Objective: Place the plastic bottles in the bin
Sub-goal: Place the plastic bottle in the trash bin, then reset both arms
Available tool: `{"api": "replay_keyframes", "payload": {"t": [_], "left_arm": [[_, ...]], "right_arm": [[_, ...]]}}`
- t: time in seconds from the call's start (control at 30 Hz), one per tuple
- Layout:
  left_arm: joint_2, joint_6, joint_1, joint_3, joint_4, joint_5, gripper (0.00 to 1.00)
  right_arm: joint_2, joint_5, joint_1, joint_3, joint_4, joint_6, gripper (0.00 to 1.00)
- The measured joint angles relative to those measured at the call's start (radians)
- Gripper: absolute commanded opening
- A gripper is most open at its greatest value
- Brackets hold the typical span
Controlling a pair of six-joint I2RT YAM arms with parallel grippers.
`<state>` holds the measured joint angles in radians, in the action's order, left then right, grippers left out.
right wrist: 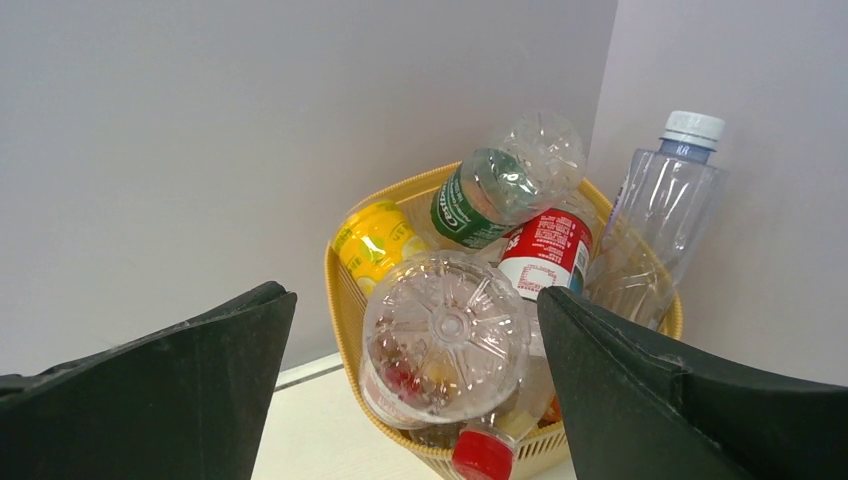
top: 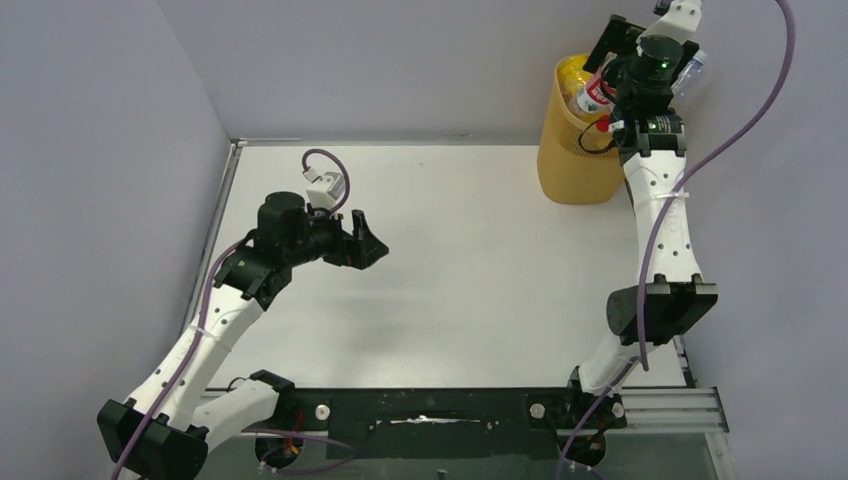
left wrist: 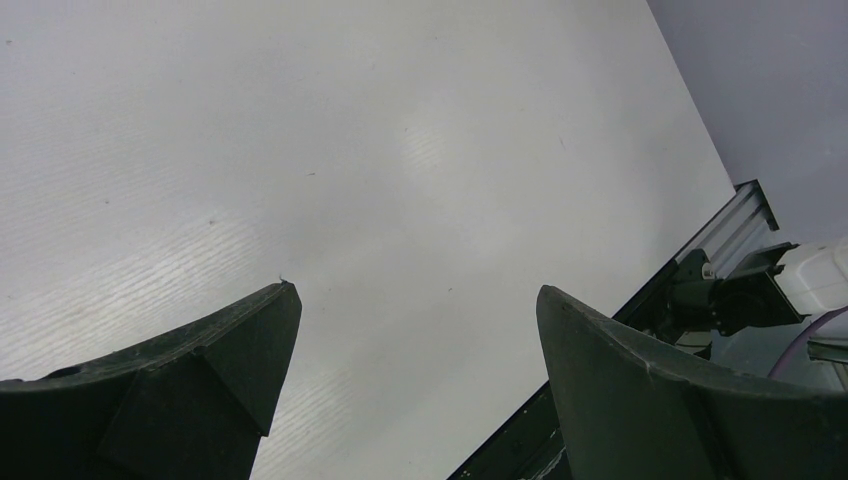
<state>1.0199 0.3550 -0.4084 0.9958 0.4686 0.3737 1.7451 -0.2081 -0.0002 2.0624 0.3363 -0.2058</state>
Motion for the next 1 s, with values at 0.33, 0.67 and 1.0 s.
{"api": "replay_keyframes", "payload": {"t": [0.33,0.67,1.0], "left_arm": [[-0.005,0.000,0.000,0.006,0.009,-0.004,0.90],[-0.036,0.012,0.005,0.017,0.023,0.010,0.90],[-0.123,0.067,0.005,-0.001,0.026,0.085,0.90]], "right_arm": [[-0.148,0.009,0.000,-0.003,0.038,-0.011,0.98],[-0.454,0.062,0.000,-0.291,0.117,-0.046,0.98],[-0.766,0.086,0.000,-0.517,0.235,-0.069,0.98]]}}
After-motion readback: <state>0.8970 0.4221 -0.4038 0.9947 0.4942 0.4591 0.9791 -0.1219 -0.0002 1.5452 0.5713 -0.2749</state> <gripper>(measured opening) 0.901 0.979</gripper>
